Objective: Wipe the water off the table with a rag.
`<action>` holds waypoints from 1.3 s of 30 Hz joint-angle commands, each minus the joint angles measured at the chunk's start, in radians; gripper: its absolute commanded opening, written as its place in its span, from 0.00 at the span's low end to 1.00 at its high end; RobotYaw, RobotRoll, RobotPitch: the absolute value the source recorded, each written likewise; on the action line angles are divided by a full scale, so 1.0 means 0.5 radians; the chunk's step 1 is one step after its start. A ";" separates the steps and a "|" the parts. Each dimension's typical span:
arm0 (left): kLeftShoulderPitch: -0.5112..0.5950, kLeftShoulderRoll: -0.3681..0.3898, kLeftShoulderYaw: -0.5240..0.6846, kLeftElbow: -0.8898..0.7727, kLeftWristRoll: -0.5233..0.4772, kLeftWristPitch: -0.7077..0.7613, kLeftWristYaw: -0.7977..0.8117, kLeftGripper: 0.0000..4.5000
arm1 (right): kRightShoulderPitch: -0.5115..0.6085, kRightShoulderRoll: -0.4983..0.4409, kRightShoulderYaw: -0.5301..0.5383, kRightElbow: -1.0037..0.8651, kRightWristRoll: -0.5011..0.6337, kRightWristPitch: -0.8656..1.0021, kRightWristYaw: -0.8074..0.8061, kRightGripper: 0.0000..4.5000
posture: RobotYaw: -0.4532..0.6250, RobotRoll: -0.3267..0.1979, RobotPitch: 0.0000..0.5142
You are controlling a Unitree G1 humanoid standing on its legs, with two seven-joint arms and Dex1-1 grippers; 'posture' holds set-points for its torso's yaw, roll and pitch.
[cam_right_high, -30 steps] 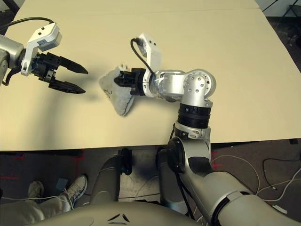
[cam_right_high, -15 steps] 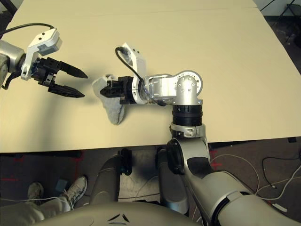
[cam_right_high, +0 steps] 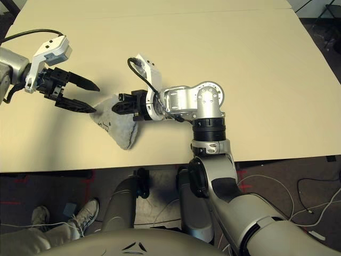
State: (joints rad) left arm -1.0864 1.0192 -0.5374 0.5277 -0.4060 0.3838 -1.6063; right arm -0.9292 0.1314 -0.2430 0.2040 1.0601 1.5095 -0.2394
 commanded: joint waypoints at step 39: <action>0.021 -0.026 -0.002 0.064 0.021 -0.013 -0.016 1.00 | 0.107 -1.372 0.112 0.291 -1.165 -0.807 0.935 0.01 | 0.25 0.62 0.58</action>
State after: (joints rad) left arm -1.0746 1.0040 -0.5344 0.5569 -0.4030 0.3838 -1.6063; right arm -0.8928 -0.5292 -0.1679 0.3253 0.5096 1.1186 0.2256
